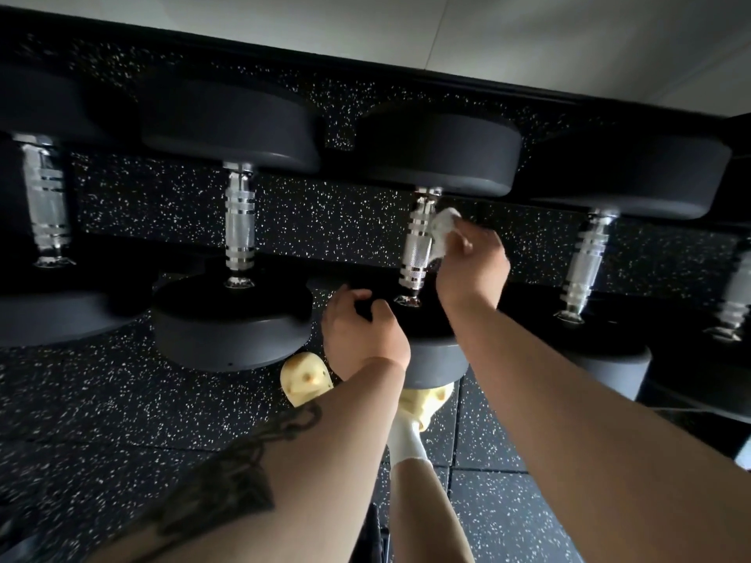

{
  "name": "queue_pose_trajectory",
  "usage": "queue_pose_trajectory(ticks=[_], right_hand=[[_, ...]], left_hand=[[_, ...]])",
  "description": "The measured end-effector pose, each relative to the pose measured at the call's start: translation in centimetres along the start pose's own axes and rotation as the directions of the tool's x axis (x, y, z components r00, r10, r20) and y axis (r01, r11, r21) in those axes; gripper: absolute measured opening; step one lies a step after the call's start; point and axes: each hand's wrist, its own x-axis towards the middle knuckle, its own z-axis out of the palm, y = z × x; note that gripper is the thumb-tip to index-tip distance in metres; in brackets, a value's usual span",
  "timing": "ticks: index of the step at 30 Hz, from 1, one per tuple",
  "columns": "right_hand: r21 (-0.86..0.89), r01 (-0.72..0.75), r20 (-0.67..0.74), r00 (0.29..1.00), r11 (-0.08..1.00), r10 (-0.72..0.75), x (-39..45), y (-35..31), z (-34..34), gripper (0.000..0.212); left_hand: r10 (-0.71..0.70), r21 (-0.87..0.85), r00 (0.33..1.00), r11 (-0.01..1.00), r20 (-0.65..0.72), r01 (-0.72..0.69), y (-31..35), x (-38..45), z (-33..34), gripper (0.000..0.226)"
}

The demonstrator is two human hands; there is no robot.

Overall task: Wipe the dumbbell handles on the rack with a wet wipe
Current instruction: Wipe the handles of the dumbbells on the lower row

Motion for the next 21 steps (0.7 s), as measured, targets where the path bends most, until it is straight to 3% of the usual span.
queue_pose_trajectory(ticks=[1,2,3,4,5,6,9,11,13,15,16,17,19,21], right_hand=[[0.178,-0.188,0.079,0.981,0.966,0.176,0.8,-0.7,0.4,0.032],[0.364,-0.384,0.203,0.922,0.849,0.331,2.0,-1.6,0.9,0.03],[0.505,-0.552,0.347,0.834,0.663,0.43,3.2,-2.4,1.1,0.027],[0.597,-0.662,0.468,0.746,0.453,0.473,4.1,-3.0,1.0,0.027],[0.626,-0.713,0.551,0.691,0.316,0.468,4.6,-3.1,1.0,0.028],[0.615,-0.731,0.595,0.677,0.297,0.433,4.9,-2.7,1.0,0.028],[0.434,-0.692,0.612,0.696,0.577,0.375,4.3,-1.5,0.3,0.031],[0.386,-0.683,0.628,0.687,0.62,0.366,4.5,-1.6,-0.3,0.03],[0.426,-0.742,0.669,0.644,0.519,0.371,5.6,-2.1,-0.2,0.03],[0.507,-0.814,0.735,0.58,0.285,0.35,6.1,-2.6,0.2,0.032],[0.536,-0.818,0.741,0.575,0.21,0.347,6.1,-2.8,0.6,0.033],[0.563,-0.799,0.716,0.599,0.212,0.357,5.9,-2.8,1.1,0.033],[0.552,-0.709,0.581,0.704,0.438,0.407,4.8,-2.3,1.7,0.031],[0.379,-0.531,0.401,0.832,0.758,0.383,3.1,-1.9,1.0,0.028]], left_hand=[[-0.005,-0.003,1.0,1.0,0.003,0.005,0.1,-0.1,0.0,0.031],[-0.006,-0.008,1.0,1.0,0.005,0.006,0.2,-0.1,0.0,0.03],[-0.01,-0.01,1.0,1.0,0.007,0.01,0.3,-0.2,0.0,0.028],[-0.015,-0.008,1.0,1.0,0.009,0.015,0.4,-0.2,-0.1,0.027],[-0.02,-0.005,1.0,1.0,0.012,0.02,0.4,-0.2,-0.1,0.026],[-0.02,-0.005,1.0,1.0,0.015,0.02,0.4,-0.2,0.0,0.025],[-0.012,-0.002,1.0,1.0,0.013,0.012,0.3,-0.2,0.0,0.025],[0.004,-0.006,1.0,1.0,0.004,-0.004,0.3,-0.2,0.0,0.025],[0.008,0.002,1.0,1.0,0.0,-0.008,0.3,-0.3,-0.1,0.025],[0.004,0.005,1.0,1.0,-0.001,-0.004,0.3,-0.2,0.0,0.027],[0.004,0.002,1.0,1.0,-0.004,-0.004,0.3,-0.2,0.0,0.029],[0.005,-0.002,1.0,1.0,-0.009,-0.005,0.3,-0.2,0.0,0.03],[0.013,-0.011,1.0,1.0,-0.016,-0.013,0.4,-0.3,0.0,0.03],[0.025,-0.014,1.0,1.0,-0.013,-0.025,0.4,-0.4,0.0,0.026]])
